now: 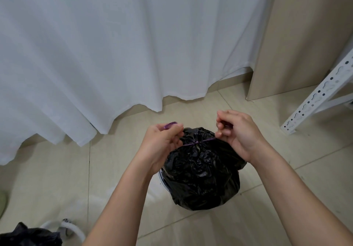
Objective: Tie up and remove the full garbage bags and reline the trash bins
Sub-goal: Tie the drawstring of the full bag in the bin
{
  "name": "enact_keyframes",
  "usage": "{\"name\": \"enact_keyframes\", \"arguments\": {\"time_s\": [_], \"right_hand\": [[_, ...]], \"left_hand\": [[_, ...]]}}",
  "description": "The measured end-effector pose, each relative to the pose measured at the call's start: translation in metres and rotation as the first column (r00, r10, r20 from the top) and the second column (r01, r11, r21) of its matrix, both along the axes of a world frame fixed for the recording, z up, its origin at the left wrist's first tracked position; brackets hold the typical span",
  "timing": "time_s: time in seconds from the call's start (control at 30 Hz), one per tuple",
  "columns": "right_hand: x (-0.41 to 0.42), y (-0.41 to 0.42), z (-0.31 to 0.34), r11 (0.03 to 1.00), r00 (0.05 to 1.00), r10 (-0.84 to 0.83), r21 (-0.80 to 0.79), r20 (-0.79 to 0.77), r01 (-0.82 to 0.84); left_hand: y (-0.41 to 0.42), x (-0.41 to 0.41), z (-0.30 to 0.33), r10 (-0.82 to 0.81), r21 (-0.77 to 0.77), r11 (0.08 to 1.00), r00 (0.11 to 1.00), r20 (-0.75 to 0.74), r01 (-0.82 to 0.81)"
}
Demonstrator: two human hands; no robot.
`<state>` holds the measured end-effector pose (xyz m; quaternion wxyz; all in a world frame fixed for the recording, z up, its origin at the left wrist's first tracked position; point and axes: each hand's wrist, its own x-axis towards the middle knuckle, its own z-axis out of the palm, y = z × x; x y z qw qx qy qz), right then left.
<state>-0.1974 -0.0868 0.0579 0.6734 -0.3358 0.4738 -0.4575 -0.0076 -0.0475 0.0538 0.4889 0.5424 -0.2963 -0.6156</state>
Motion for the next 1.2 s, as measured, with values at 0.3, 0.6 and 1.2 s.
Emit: {"name": "enact_keyframes", "arguments": {"time_s": [0.3, 0.6, 1.2], "right_hand": [[0.005, 0.008, 0.028, 0.950, 0.972, 0.229, -0.229, 0.044, -0.213], [0.005, 0.002, 0.011, 0.952, 0.957, 0.070, -0.269, -0.281, -0.148], [-0.002, 0.003, 0.004, 0.869, 0.734, 0.112, -0.292, -0.670, -0.399]], "left_hand": [[0.005, -0.027, -0.001, -0.110, -0.260, 0.927, 0.860, 0.497, 0.269], [0.000, -0.031, -0.007, -0.046, -0.209, 0.965, 0.888, 0.457, 0.157], [-0.008, -0.024, -0.007, 0.028, -0.204, 0.979, 0.963, 0.269, 0.028]]}}
